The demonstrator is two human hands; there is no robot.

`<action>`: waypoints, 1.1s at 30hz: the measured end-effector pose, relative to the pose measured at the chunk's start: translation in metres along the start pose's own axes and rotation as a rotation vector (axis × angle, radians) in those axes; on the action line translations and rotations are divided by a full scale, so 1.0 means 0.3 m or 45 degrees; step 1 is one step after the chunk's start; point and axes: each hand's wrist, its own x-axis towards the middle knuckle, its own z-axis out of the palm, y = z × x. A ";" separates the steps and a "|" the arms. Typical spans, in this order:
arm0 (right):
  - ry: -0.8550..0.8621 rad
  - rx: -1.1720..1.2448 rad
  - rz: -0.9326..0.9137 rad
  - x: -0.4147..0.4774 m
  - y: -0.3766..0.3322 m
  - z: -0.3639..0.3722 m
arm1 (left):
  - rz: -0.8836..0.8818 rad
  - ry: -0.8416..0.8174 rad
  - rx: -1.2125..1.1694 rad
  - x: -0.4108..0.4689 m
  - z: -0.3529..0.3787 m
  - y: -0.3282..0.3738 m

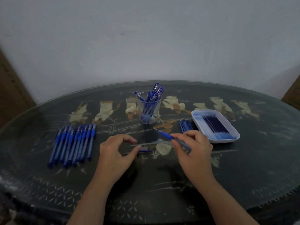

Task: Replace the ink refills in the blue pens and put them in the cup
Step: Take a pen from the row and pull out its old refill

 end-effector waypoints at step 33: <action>-0.248 1.064 0.661 0.108 -0.163 -0.100 | -0.181 -0.365 -0.546 -0.001 0.008 0.102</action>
